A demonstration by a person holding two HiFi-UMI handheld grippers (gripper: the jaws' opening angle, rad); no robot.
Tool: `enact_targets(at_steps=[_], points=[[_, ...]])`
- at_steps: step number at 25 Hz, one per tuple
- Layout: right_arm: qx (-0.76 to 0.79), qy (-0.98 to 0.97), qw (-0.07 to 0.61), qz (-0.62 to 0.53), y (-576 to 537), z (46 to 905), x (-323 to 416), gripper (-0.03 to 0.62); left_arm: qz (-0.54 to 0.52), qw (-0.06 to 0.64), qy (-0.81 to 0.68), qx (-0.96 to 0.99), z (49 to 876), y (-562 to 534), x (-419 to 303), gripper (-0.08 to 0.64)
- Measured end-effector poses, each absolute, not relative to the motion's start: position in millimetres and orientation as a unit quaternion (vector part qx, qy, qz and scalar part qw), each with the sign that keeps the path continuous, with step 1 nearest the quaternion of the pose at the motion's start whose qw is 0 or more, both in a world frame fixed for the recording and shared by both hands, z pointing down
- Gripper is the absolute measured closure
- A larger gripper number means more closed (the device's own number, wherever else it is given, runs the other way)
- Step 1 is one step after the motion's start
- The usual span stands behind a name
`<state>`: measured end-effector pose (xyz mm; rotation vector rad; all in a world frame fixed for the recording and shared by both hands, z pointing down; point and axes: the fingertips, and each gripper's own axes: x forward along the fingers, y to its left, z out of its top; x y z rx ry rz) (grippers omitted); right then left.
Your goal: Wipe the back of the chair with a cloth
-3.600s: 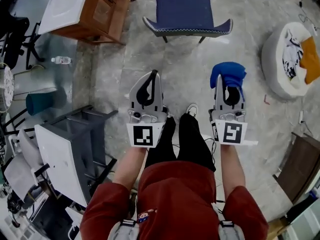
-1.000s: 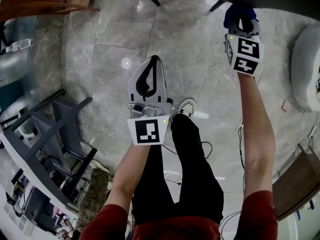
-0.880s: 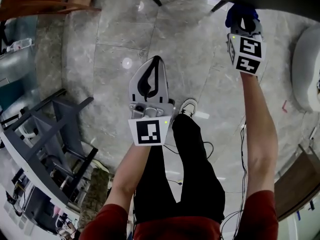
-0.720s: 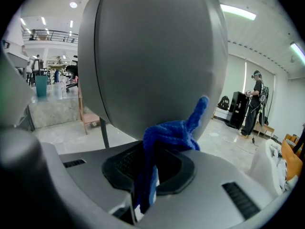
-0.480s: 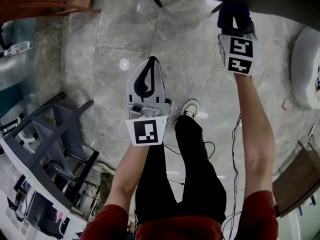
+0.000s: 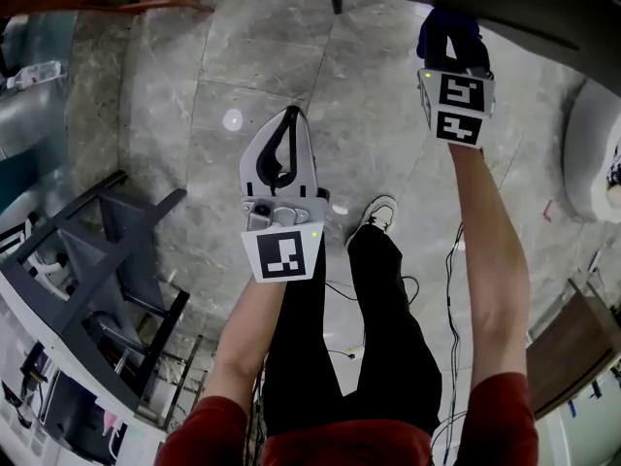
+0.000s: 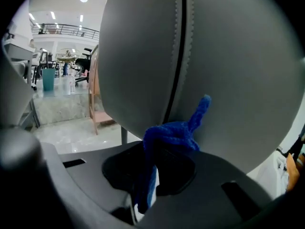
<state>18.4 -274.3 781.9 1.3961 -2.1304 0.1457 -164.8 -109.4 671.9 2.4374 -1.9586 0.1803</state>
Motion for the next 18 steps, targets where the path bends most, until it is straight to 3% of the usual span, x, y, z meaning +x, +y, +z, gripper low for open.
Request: enact_targets(at_steps=[4, 10, 18], points=[[0.54, -0.786, 0.293, 0.07, -272.0, 790.1, 5.6, 0.537, 0.057, 0.015, -0.637, 0.769, 676.8, -108.5, -200.4, 0.547], [0.484, -0.818, 0.309, 0.027, -271.7, 778.6, -73.2, 0.537, 0.049, 0.02, -0.639, 0.767, 676.5, -114.2, -237.4, 0.547], [0.475, -0.829, 0.288, 0.062, -269.9, 776.7, -148.9, 0.537, 0.048, 0.024, -0.641, 0.766, 672.3, -118.9, -285.8, 0.547]])
